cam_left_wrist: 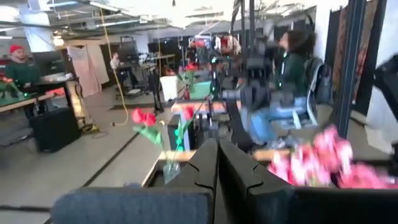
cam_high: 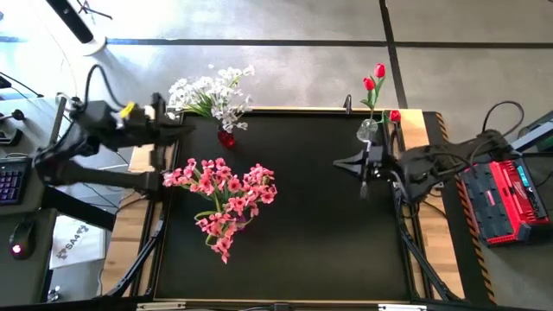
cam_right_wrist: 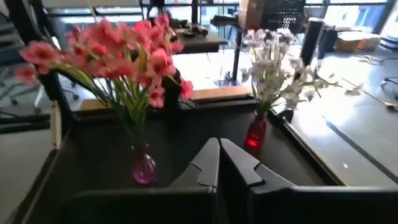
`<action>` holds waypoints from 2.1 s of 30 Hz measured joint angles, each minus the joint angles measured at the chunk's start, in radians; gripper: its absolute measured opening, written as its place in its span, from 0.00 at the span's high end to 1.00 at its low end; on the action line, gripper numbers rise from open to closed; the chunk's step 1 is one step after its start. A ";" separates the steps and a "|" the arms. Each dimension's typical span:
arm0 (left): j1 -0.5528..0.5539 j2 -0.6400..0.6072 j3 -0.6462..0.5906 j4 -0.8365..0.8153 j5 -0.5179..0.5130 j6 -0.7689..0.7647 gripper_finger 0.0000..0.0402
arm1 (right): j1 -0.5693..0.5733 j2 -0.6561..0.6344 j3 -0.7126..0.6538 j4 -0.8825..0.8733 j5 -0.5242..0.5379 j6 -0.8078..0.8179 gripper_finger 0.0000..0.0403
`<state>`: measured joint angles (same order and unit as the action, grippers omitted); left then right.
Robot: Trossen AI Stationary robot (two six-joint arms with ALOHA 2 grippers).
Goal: Sort flowers into vase by color
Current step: Return to Home Position
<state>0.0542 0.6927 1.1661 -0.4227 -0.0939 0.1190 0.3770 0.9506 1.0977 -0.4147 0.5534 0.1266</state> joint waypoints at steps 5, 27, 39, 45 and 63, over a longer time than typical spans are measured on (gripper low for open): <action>0.142 -0.165 -0.130 -0.114 0.160 -0.002 1.00 | 0.002 -0.067 0.000 -0.027 0.001 -0.019 1.00; 0.148 -0.683 -0.583 -0.201 0.158 -0.139 1.00 | -0.056 -0.312 -0.788 0.791 -0.216 0.165 1.00; 0.148 -0.660 -0.614 -0.132 0.159 -0.171 1.00 | -0.188 -0.392 -0.880 0.843 -0.314 0.026 1.00; 0.148 -0.659 -0.685 -0.078 0.161 -0.171 1.00 | -0.188 -0.561 -0.880 0.595 -0.289 0.027 1.00; 0.147 -0.657 -0.941 0.088 0.104 -0.306 1.00 | -0.188 -0.815 -1.087 0.633 -0.303 0.118 1.00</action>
<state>0.2016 0.0359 0.2246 -0.3343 0.0099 -0.1871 0.1894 0.1352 0.0110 0.2185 0.2508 0.2445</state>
